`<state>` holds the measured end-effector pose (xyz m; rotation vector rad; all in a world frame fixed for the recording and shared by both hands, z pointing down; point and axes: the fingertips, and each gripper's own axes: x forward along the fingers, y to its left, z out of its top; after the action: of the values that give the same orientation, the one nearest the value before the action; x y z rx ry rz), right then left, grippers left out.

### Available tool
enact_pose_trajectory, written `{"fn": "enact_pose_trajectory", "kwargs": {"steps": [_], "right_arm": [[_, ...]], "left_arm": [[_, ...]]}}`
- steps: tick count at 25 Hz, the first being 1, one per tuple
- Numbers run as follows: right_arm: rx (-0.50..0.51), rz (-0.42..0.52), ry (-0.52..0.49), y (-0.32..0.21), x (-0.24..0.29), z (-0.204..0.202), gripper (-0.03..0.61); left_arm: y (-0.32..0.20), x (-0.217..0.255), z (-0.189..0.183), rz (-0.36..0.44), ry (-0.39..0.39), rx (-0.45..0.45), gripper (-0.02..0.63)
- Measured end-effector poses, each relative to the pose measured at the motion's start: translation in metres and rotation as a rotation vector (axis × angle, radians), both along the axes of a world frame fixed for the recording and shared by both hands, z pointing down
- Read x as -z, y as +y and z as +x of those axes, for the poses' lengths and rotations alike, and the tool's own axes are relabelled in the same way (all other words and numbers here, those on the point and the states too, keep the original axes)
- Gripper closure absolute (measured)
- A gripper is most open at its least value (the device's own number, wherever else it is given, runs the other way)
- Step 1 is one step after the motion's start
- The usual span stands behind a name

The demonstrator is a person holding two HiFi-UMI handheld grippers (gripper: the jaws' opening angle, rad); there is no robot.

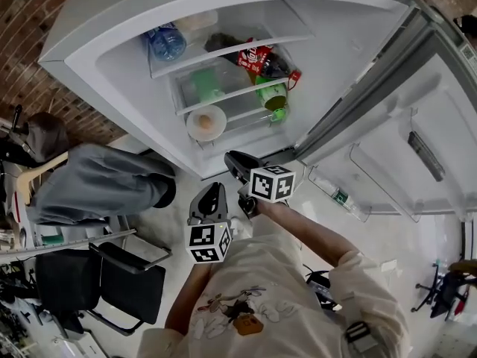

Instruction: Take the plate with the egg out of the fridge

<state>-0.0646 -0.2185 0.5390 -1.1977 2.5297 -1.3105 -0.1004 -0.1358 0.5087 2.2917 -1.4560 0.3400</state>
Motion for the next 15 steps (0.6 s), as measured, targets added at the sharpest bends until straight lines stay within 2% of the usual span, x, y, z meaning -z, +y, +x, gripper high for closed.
{"fn": "enact_pose_trajectory", "kwargs": {"steps": [5, 10, 15], "right_arm": [[-0.008, -0.016, 0.000, -0.013, -0.009, 0.000, 0.522], [-0.022, -0.043, 0.005, -0.026, -0.019, 0.003, 0.506], [-0.040, -0.085, 0.003, -0.038, -0.035, 0.004, 0.503]], "left_arm": [[0.000, 0.000, -0.002, 0.014, -0.024, 0.015, 0.601], [0.001, 0.001, 0.000, 0.017, -0.007, 0.017, 0.558], [0.005, -0.002, 0.003, 0.010, 0.000, 0.015, 0.557]]}}
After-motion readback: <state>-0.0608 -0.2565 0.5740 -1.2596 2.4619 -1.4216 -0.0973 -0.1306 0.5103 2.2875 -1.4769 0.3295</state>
